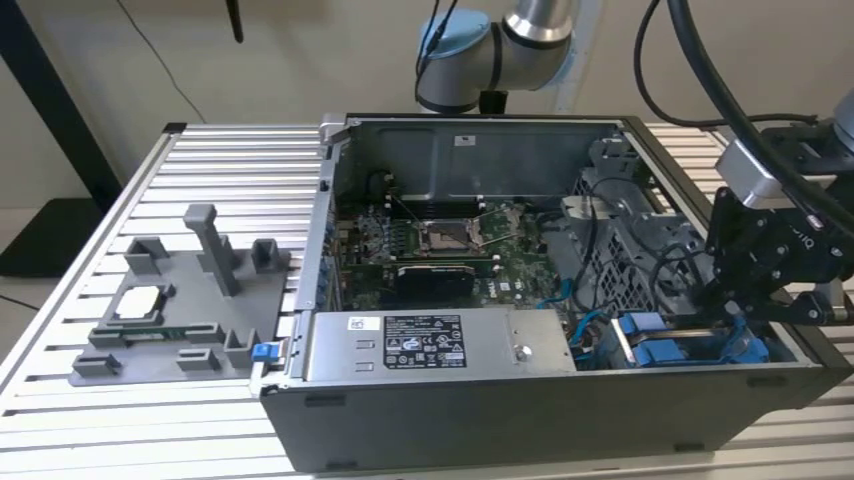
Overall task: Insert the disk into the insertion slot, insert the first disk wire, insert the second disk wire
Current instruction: 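Insert the first disk wire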
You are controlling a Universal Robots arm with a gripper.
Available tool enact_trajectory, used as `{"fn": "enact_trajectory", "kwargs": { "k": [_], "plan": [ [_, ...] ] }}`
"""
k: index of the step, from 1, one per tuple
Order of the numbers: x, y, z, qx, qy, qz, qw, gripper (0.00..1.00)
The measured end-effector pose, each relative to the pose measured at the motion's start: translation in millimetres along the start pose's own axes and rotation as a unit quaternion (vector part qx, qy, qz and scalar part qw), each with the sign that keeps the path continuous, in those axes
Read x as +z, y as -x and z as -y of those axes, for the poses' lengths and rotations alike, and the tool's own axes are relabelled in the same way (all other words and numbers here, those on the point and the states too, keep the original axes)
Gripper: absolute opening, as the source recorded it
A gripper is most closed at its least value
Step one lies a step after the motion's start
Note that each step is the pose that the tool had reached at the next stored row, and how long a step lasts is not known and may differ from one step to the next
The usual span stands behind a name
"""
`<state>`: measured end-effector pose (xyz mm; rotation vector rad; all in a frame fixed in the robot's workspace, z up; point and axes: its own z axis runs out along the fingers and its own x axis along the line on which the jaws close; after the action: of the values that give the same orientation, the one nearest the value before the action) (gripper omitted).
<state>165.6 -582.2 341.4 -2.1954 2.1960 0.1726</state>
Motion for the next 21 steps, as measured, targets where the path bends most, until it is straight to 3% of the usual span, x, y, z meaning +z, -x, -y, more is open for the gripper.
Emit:
{"fn": "enact_trajectory", "kwargs": {
  "k": [14, 21],
  "plan": [
    [5.2, 0.4, 0.2, 0.001, -0.0001, 0.0008, 1.0000, 0.00],
    [3.4, 0.7, 0.1, 0.001, -0.0001, 0.0043, 1.0000, 0.00]
  ]
}}
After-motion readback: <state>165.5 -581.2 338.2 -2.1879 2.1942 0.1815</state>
